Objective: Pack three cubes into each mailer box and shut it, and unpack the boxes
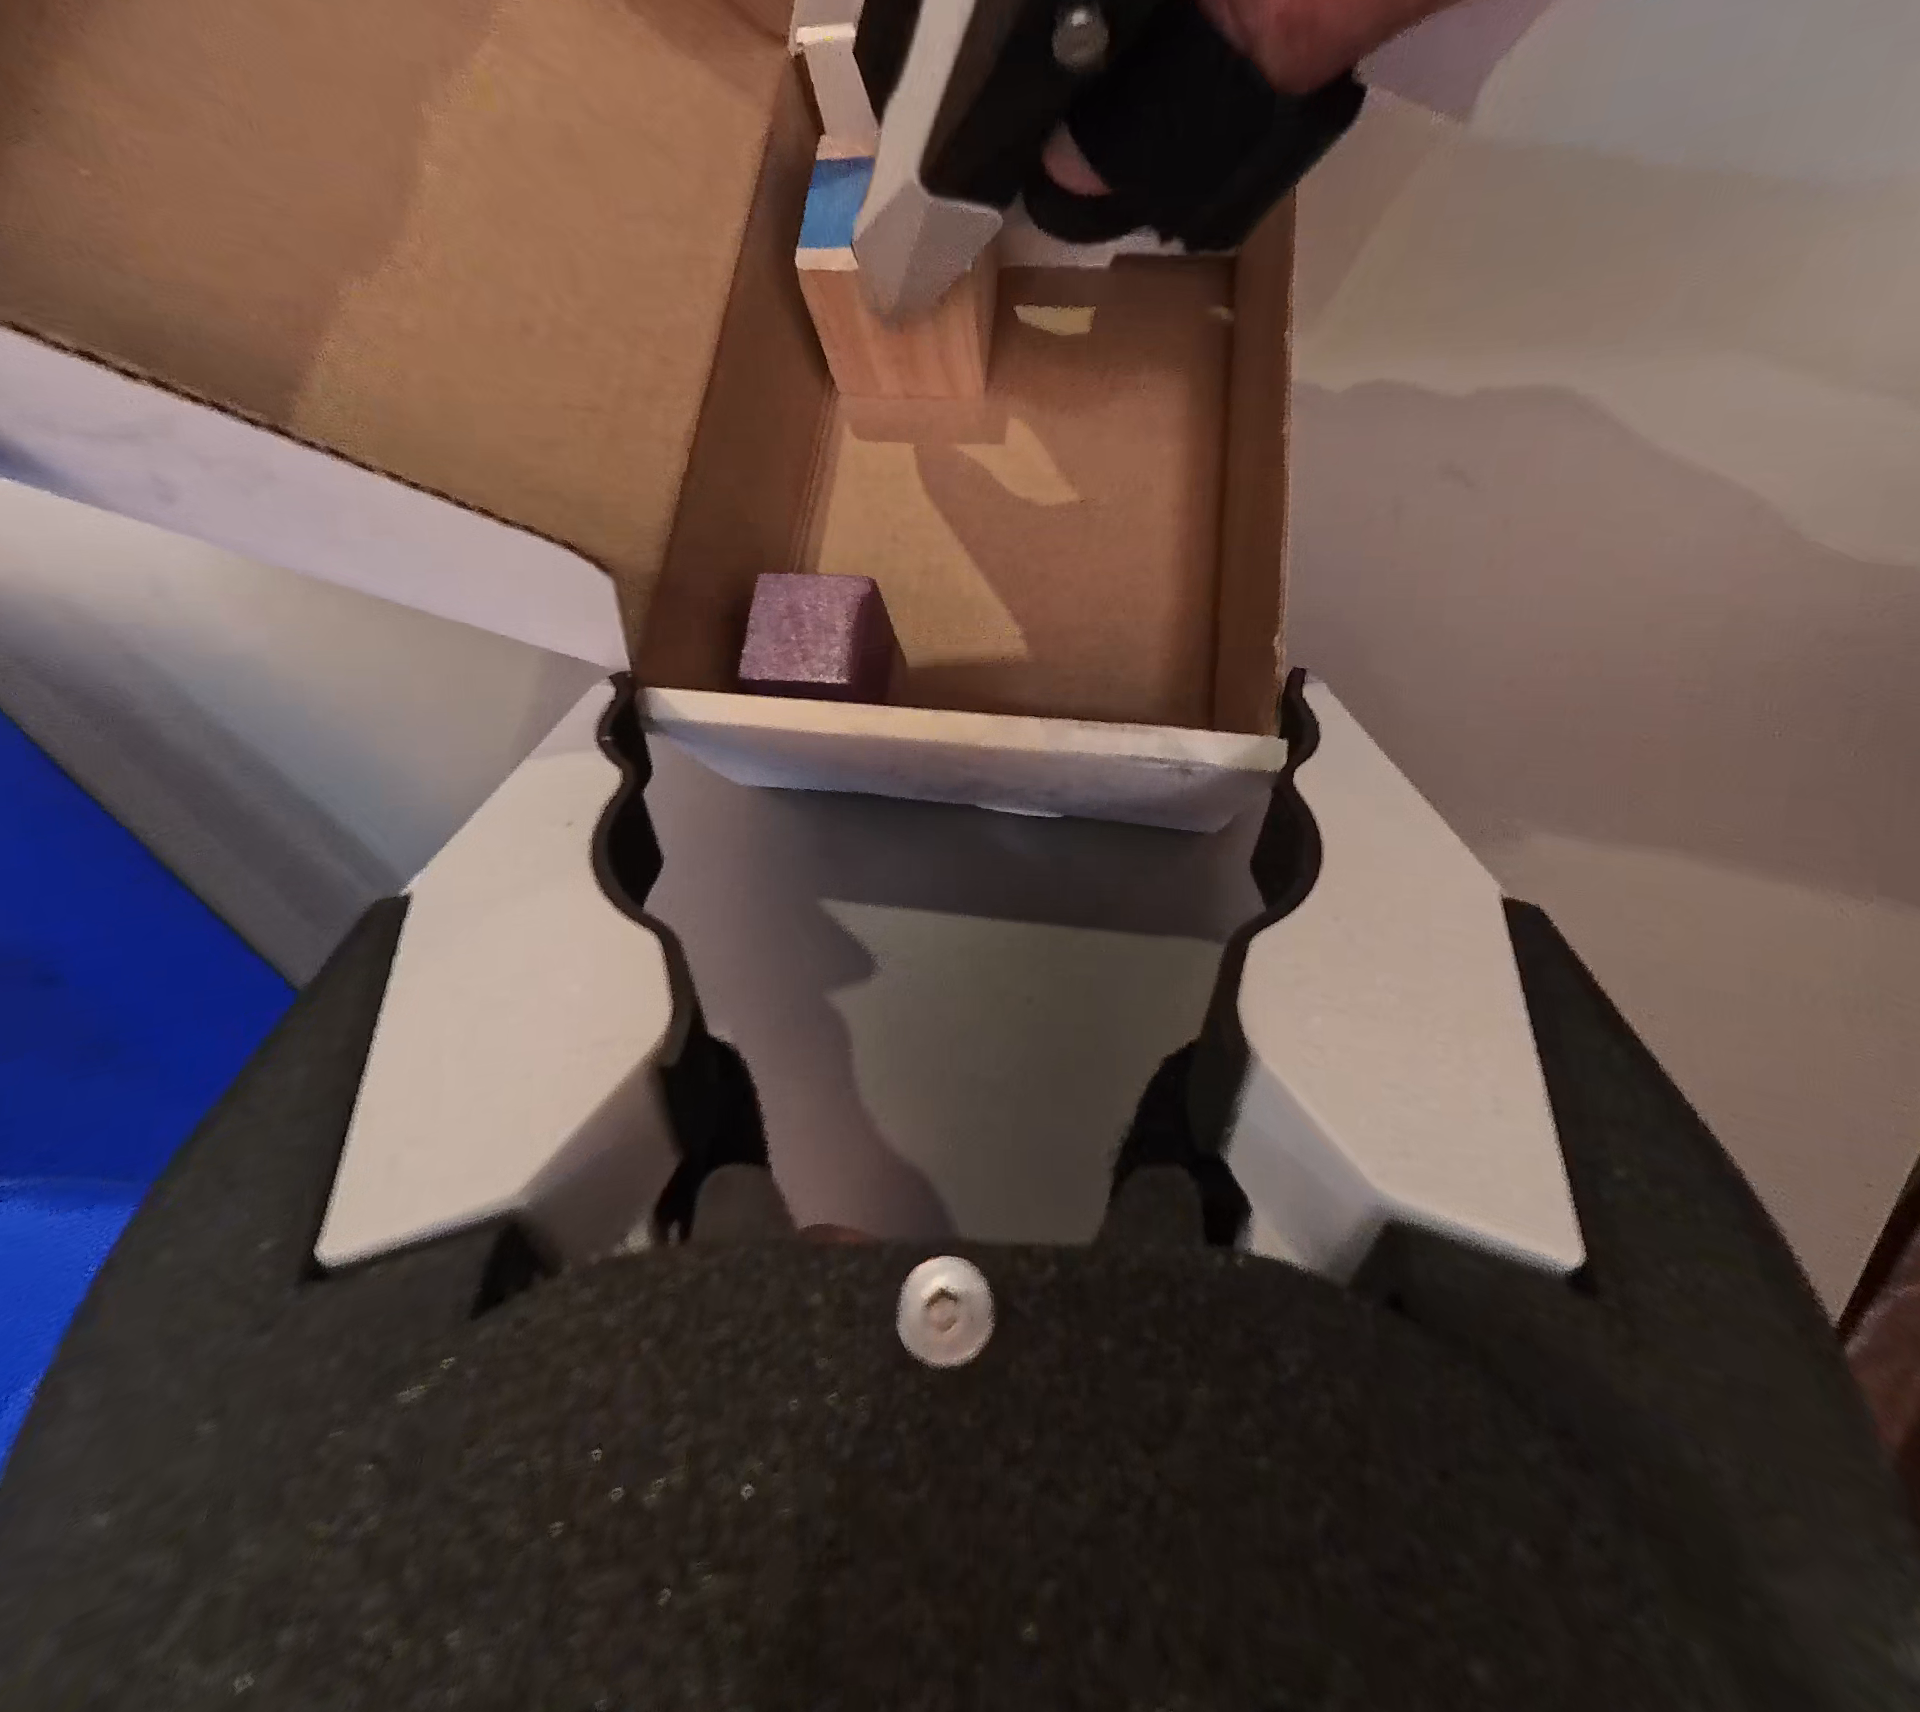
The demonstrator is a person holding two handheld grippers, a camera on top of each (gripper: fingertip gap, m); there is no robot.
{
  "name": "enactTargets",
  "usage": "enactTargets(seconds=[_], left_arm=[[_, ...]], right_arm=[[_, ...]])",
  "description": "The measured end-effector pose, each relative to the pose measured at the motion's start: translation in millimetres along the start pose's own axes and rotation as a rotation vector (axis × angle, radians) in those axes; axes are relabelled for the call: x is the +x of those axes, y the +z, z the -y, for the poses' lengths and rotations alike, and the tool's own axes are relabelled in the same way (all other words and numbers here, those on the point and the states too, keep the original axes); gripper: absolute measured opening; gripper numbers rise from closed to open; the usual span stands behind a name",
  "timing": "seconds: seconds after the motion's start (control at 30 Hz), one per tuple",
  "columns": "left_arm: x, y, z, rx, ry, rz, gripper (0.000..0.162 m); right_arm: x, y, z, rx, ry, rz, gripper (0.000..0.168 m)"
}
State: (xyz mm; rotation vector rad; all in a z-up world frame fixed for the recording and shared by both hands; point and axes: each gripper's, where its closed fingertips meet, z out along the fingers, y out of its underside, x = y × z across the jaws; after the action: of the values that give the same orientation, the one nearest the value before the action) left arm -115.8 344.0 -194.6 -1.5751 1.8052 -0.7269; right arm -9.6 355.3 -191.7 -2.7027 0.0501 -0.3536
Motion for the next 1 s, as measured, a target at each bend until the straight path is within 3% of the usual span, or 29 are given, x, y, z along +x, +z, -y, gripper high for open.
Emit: enactTargets(seconds=[0.13, 0.2, 0.33, 0.53, 0.63, 0.67, 0.7, 0.77, 0.87, 1.0], left_arm=[[0.1, 0.7, -1.4, -0.006, -0.001, 0.005, 0.116], [0.1, 0.6, -1.5, -0.01, -0.002, 0.005, 0.116], [0.0, 0.7, -1.7, -0.008, -0.002, 0.004, 0.116], [0.1, 0.9, -1.7, -0.008, 0.0, 0.003, 0.116], [0.6, 1.2, -1.4, -0.006, 0.001, 0.0, 0.116], [0.6, 1.2, -1.4, -0.006, 0.002, 0.0, 0.117], [0.6, 1.1, -1.4, -0.006, 0.002, 0.0, 0.117], [0.7, 1.0, -1.7, -0.007, 0.003, 0.001, 0.117], [1.1, -0.4, -3.1, -0.011, 0.009, 0.005, 0.116], [-0.8, -3.6, -6.0, -0.017, -0.005, 0.012, 0.116]], right_arm=[[-3.9, -0.3, -1.7, -0.016, -0.03, -0.013, 0.048], [-4.1, -2.5, -2.1, -0.015, -0.046, -0.017, 0.042], [-23.6, -12.1, -2.0, -0.007, -0.03, 0.126, 0.038], [-19.7, -5.5, -2.6, -0.013, 0.083, 0.204, 0.069], [-25.7, 8.9, -8.2, -0.058, 0.096, 0.211, 0.068], [-27.4, 14.4, -10.8, -0.074, 0.09, 0.208, 0.063], [-28.2, 18.4, -11.4, -0.074, 0.077, 0.207, 0.045], [-25.7, 16.0, -4.1, -0.027, 0.064, 0.197, 0.044], [-22.9, -17.0, 11.7, 0.05, 0.031, 0.232, 0.044], [19.1, -115.4, 42.9, 0.263, 0.029, 0.209, 0.044]])
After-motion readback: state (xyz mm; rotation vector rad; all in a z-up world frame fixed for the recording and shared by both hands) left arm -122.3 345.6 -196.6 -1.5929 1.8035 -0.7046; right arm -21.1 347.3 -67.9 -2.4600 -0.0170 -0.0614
